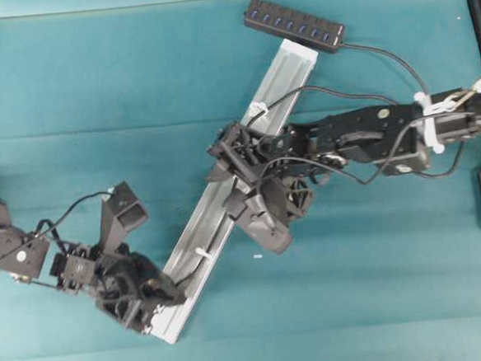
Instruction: Pass the USB cable through three rings with both arms.
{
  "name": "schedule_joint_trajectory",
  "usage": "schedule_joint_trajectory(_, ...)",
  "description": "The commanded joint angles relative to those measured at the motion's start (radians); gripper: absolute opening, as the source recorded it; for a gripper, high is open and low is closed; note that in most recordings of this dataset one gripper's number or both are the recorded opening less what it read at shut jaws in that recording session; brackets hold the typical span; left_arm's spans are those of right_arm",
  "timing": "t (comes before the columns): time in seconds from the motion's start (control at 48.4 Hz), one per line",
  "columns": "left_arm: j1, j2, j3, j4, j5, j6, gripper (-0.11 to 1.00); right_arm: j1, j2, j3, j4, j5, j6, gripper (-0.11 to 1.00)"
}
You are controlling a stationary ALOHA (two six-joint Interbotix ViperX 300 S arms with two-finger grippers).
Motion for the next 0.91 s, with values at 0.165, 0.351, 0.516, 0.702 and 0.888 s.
schedule_joint_trajectory(0.165, -0.072, -0.067, 0.012, 0.003, 0.012, -0.055, 0.09, -0.032, -0.061, 0.037, -0.002, -0.006, 0.012, 0.86)
schedule_joint_trajectory(0.351, -0.100, -0.115, 0.017, 0.003, 0.060, -0.066, 0.10, -0.075, -0.106, 0.074, -0.002, -0.006, 0.011, 0.87)
schedule_joint_trajectory(0.516, -0.110, -0.147, 0.029, 0.003, 0.081, -0.067, 0.09, -0.104, -0.146, 0.106, -0.002, -0.008, 0.011, 0.87)
schedule_joint_trajectory(0.702, -0.112, -0.164, 0.040, 0.006, 0.091, -0.067, 0.10, -0.109, -0.160, 0.130, -0.002, -0.008, 0.012, 0.86)
schedule_joint_trajectory(0.888, -0.112, -0.166, 0.040, 0.003, 0.092, -0.066, 0.09, -0.110, -0.163, 0.133, -0.002, -0.012, 0.012, 0.86)
